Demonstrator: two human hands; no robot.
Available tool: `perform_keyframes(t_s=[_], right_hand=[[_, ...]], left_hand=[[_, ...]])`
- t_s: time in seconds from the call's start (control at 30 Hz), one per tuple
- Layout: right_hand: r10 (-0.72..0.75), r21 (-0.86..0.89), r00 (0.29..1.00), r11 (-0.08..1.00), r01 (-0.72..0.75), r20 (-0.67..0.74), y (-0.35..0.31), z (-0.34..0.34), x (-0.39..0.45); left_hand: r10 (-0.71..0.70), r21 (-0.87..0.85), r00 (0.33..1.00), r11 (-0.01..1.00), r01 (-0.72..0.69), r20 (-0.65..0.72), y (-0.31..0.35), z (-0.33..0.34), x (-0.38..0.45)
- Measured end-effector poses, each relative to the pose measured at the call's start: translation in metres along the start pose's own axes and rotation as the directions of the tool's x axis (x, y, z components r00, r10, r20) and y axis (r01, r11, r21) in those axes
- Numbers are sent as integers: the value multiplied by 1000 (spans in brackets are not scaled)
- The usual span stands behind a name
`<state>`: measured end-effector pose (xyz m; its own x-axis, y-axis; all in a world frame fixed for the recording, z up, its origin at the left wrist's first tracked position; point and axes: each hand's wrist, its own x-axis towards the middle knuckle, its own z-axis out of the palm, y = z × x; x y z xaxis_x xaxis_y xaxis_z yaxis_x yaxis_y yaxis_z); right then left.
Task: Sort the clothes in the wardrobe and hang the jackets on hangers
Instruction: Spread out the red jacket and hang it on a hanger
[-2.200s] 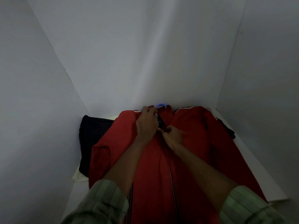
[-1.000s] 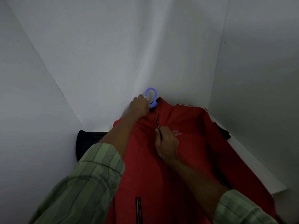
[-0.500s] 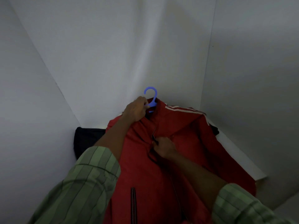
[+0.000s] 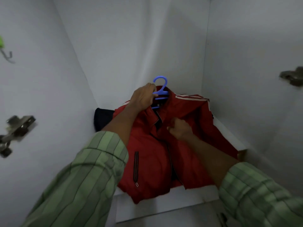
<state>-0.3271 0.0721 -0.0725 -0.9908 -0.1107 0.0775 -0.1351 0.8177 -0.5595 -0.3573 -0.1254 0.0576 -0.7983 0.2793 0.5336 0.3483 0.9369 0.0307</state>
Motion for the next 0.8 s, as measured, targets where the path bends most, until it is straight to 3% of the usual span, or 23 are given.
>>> perform_keyframes(t_s=[0.27,0.47,0.53,0.63,0.8], right_hand=[[-38,117,930,989,86,-365,36,-54,-116],[-98,-132,797,991,23,-596,46,-93,-186],[-161,-202,813,978,54,-560,46,-100,-200],[-273,-197,897,957,215,-347,53,-105,-223],[-287,-115,934,957,268,-211,64,-109,-276]], left_hand=[[84,187,992,980,-65,-92,96,-54,-101],[136,182,986,976,-117,-95,145,-104,-151],[160,184,985,972,-147,-59,156,-111,-164],[149,148,989,978,-146,-9,170,-124,-188],[109,54,990,992,-114,92,185,-139,-242]])
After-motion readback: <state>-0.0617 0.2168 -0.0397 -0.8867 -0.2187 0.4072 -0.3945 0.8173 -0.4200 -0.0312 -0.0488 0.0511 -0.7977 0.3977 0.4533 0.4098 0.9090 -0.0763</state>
